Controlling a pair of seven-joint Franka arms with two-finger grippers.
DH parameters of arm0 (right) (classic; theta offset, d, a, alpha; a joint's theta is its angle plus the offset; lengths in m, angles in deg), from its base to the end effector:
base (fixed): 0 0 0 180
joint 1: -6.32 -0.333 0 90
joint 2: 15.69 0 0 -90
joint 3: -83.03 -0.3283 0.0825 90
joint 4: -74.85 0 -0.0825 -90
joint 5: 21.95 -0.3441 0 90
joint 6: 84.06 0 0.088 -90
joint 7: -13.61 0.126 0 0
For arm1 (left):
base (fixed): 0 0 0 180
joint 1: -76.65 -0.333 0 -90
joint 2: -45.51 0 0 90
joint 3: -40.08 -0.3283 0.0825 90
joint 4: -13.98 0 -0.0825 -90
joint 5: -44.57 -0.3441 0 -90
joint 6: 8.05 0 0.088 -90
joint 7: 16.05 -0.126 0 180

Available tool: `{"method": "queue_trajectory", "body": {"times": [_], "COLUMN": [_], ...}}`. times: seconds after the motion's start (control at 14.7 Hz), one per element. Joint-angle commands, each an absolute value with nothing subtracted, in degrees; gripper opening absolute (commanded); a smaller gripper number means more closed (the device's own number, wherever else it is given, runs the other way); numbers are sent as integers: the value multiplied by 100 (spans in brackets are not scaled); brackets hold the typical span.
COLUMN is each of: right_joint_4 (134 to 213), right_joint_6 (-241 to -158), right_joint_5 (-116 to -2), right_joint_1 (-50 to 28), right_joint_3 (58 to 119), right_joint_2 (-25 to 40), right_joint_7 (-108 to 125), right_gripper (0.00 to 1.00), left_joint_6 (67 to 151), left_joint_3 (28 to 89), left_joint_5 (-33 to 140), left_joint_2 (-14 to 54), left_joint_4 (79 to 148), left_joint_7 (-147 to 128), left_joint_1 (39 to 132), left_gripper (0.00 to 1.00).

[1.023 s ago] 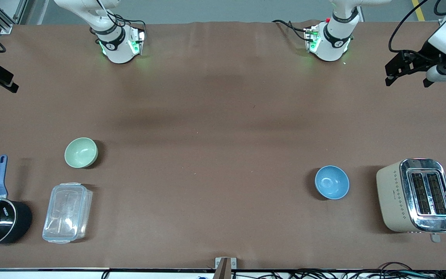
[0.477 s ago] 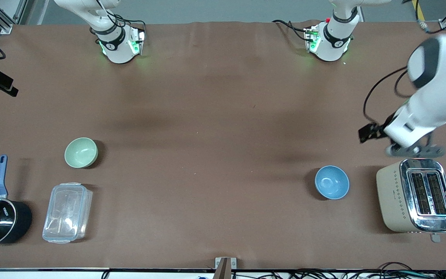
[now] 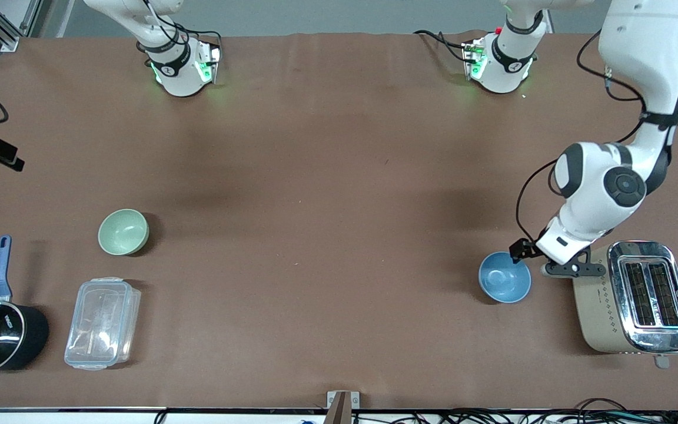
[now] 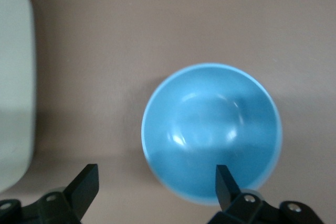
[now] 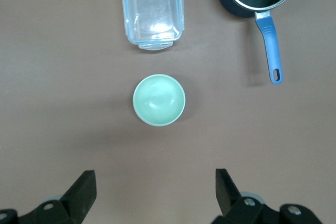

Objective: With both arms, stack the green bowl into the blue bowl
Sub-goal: 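Grip the blue bowl with the left gripper while the right gripper approaches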

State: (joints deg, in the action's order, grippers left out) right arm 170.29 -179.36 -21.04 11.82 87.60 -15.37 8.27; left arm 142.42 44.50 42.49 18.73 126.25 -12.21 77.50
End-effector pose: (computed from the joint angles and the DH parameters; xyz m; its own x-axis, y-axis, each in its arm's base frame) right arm 0.5136 -0.0930 0.5817 0.9967 -0.0810 -0.0095 -0.0809 -0.9966 0.0154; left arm 0.6183 -0.0543 0.2778 0.9793 -0.0397 0.1986 -0.0454 -0.9987 0.0242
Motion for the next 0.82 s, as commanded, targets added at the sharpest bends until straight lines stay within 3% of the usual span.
{"method": "queue_trajectory", "body": {"times": [0.0, 0.14, 0.27, 0.75], "right_joint_4": [17976, 18373, 18786, 19165], "right_joint_6": [-18765, -19223, -19715, -20622], "right_joint_5": [-2063, -2098, -2125, -2555], "right_joint_1": [1361, 1387, 1510, 1765], "right_joint_3": [8698, 8698, 8698, 8689], "right_joint_2": [-1684, -1657, -1596, -647], "right_joint_7": [737, 746, 746, 685], "right_gripper": [98, 97, 96, 97], "left_joint_6": [14855, 14910, 14901, 14594], "left_joint_3": [4438, 4447, 4447, 4526], "left_joint_5": [4158, 4158, 4158, 4158], "left_joint_2": [1336, 1151, 1115, 1150], "left_joint_4": [12455, 12341, 12323, 12095], "left_joint_7": [-1184, -1123, -1078, -816], "left_joint_1": [7744, 7744, 7770, 7893], "left_gripper": [76, 48, 3, 0]}}
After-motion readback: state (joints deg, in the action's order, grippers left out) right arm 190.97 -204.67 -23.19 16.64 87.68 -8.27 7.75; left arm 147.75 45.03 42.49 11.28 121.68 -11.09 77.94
